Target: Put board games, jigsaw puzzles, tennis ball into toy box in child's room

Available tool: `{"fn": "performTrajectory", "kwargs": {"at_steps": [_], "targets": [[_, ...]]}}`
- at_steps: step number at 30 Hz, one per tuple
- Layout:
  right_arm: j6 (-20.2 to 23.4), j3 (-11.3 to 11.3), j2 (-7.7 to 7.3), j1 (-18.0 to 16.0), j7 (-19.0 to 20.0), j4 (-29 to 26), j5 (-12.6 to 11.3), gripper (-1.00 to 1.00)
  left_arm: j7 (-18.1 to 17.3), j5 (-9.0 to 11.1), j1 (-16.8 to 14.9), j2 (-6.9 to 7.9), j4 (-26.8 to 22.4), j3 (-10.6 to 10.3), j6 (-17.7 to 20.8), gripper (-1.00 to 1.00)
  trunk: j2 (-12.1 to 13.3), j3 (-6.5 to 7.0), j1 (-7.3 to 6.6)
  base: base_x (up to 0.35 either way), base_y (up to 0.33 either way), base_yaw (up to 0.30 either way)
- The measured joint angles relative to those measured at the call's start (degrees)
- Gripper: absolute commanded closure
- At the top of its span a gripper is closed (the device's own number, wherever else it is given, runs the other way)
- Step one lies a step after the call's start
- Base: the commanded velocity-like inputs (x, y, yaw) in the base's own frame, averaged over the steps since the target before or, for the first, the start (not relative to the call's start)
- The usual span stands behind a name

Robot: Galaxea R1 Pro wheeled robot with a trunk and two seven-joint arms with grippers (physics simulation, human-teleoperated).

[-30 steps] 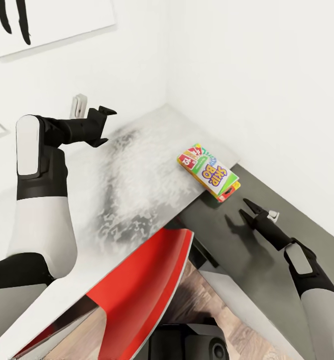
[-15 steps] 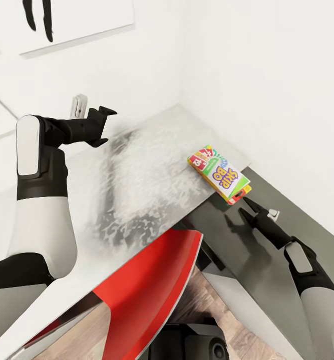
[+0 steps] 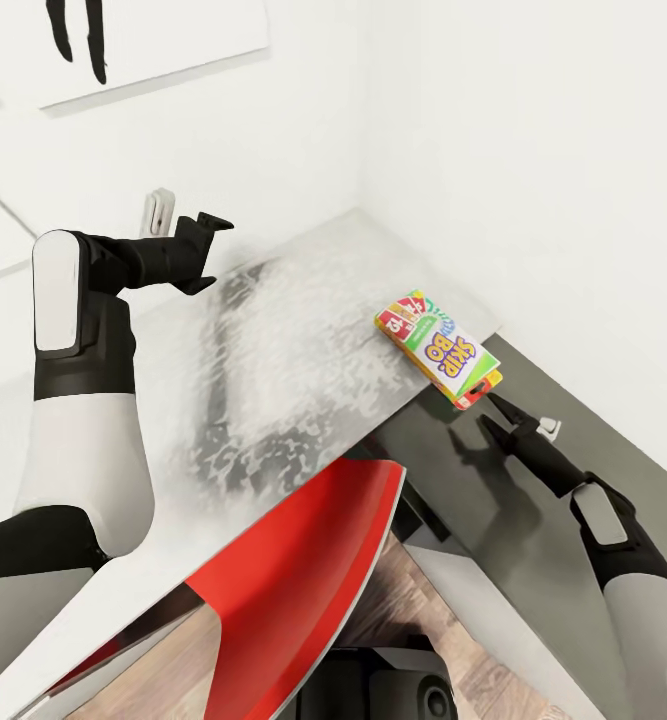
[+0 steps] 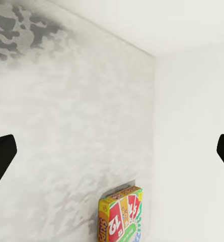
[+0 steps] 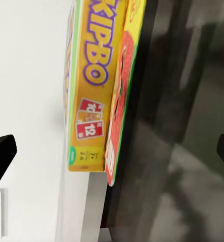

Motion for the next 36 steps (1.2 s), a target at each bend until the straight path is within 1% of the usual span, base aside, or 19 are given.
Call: {"fn": "performTrajectory", "kwargs": {"at_steps": [10,19,24,36], "targets": [[0.0,0.0,-0.12,-0.4,0.0,0.0,0.0,-1.00,0.0,0.0,0.0,0.05,0.0,0.0,0.0,-1.00,0.0,0.00,0.00,0.000,0.000,0.003],[0.0,0.0,0.16,-1.2,-0.2,0.3,0.2,-1.00,-0.1,-0.1,0.0,0.07,0.0,-0.1,0.0,-1.00,0.0,0.00,0.00,0.000,0.000,0.000],[0.0,0.0,0.28,-2.1,-1.2,0.6,0.2,-1.00,-0.1,-0.1,0.0,0.08,0.0,-0.2,0.0,-1.00,0.0,0.00,0.00,0.000,0.000,0.000],[-0.1,0.0,0.20,-2.9,-2.2,0.8,0.1,-1.00,-0.1,-0.1,0.4,0.09,-0.1,-0.2,0.0,-1.00,0.0,0.00,0.00,0.000,0.000,0.000]]}}
